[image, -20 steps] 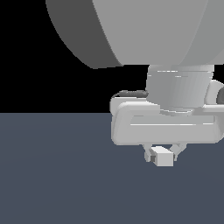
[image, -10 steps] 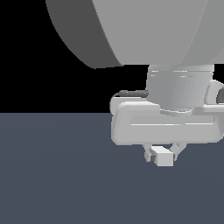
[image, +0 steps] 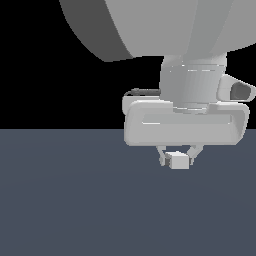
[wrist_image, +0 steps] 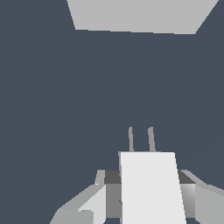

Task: Plug the charger into the wall socket.

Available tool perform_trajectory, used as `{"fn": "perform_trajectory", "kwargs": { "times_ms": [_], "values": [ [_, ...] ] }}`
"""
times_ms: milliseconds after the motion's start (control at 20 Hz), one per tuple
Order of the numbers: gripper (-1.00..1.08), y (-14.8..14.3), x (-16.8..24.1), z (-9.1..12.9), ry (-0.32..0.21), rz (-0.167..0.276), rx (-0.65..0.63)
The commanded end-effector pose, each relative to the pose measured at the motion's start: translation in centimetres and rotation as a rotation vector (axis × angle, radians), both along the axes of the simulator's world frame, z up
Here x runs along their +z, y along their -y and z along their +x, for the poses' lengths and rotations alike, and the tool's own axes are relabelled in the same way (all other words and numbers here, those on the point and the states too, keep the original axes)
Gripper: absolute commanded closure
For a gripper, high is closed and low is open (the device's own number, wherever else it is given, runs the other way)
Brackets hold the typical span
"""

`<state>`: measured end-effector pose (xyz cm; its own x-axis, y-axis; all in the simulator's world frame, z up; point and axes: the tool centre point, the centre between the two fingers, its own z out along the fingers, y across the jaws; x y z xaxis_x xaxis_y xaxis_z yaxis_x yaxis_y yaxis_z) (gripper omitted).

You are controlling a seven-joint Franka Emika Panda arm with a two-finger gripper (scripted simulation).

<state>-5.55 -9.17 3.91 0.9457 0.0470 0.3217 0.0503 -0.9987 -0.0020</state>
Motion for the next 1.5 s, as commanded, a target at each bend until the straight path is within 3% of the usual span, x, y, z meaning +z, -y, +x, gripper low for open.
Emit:
{"fn": "perform_trajectory", "kwargs": {
  "times_ms": [0,550,1100,1450],
  "values": [
    [1.08,-0.3,1.4,1.0,0.002,0.001,-0.012],
    [1.08,-0.8,5.9,4.4,0.000,-0.001,-0.057],
    [1.08,-0.8,6.1,4.8,0.000,-0.002,-0.059],
    [1.08,-0.8,6.1,6.6,0.000,-0.003,-0.059]
  ]
}}
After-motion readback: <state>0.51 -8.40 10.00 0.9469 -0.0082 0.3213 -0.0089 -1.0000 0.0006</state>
